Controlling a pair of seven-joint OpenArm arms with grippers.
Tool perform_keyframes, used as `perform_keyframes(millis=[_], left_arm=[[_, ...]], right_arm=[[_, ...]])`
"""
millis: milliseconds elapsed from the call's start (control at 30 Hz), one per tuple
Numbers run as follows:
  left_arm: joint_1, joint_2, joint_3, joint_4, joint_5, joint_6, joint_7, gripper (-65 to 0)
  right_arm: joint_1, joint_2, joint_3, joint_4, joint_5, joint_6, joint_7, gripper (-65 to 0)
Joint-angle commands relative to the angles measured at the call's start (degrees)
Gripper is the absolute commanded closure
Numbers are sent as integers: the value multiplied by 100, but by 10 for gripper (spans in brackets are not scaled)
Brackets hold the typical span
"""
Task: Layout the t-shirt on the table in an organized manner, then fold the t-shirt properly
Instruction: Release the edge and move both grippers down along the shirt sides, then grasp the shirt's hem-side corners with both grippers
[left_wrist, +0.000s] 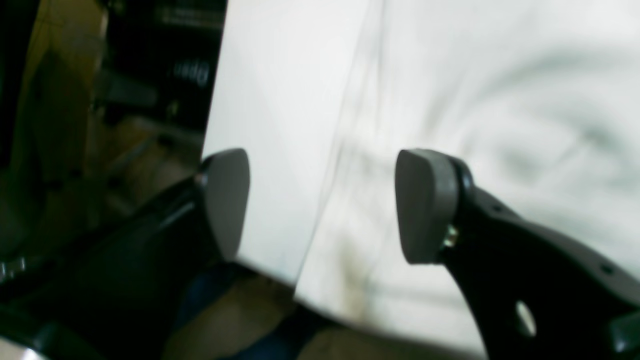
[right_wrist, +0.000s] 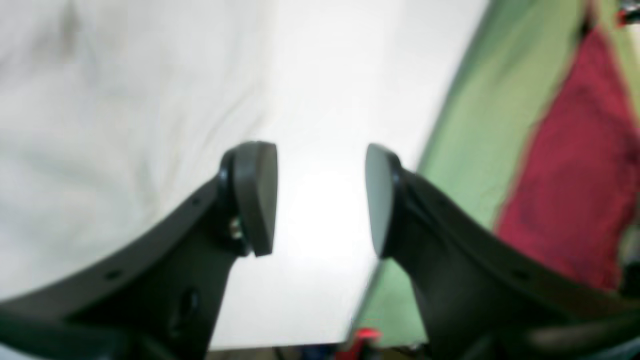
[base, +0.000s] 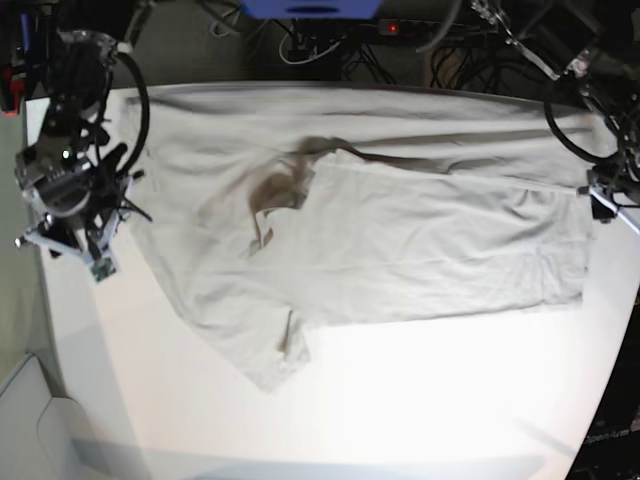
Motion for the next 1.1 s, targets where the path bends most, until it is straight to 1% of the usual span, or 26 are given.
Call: perform_keyframes(millis=[0, 67, 167, 233, 367, 433, 500, 600, 633, 667, 767, 833, 900, 967, 1033, 1067], left_arm=[[-120, -78, -24, 103, 3, 46, -38, -443], [-252, -78, -15, 33, 3, 55, -38, -443], [-471, -148, -15, -283, 3, 55, -73, -443], [-612, -280, -24, -573, 3, 64, -108, -443], [-946, -412, -24, -1312, 3, 64, -126, -443], [-1122, -420, -24, -1576, 3, 64, -258, -443], [-1298, -420, -24, -1795, 12, 64, -592, -443], [-1491, -420, -15, -2200, 12, 73, -1102, -443], [-1579, -420, -15, -2376, 12, 99, -1260, -443], [-1649, -420, -15, -2516, 12, 196, -1401, -443], [-1773, -491, -15, -2973, 12, 670, -1937, -443], [-1852, -535, 90, -3351, -24, 881, -2341, -443], [-1922, -543, 354, -3694, 3, 934, -2658, -443], [-1922, -631, 627, -3949, -6, 943, -2921, -443], [-1922, -667, 873, -4116, -41, 943, -3097, -443], [-1922, -667, 961, -4169, -41, 943, -3176, -443]], right_arm=[[269, 159, 21, 15, -225, -64, -92, -291], [577, 203, -84, -99, -444, -64, -207, -291], [788, 247, -216, -319, -471, -64, -101, -291], [999, 229, -383, -582, -488, -64, -31, -291], [1579, 168, -832, -1602, -480, -64, -5, -291], [1948, 53, -964, -2165, -480, -64, 154, -291], [2283, -105, -981, -2745, -497, -64, 417, -291], [2713, -210, -990, -3651, -506, -64, 795, -291], [2836, -228, -990, -3958, -506, -64, 945, -291], [2942, -254, -990, -4213, -506, -64, 1068, -291], [3214, -246, -981, -4934, -506, -64, 1543, -292], [3346, -237, -981, -5356, -506, -64, 1912, -292], [3417, -166, -972, -5673, -497, -64, 2220, -292], [3496, -131, -972, -5989, -488, -64, 2554, -292], [3557, -96, -972, -6226, -488, -64, 2817, -292], [3566, -26, -964, -6288, -480, -64, 2923, -292]])
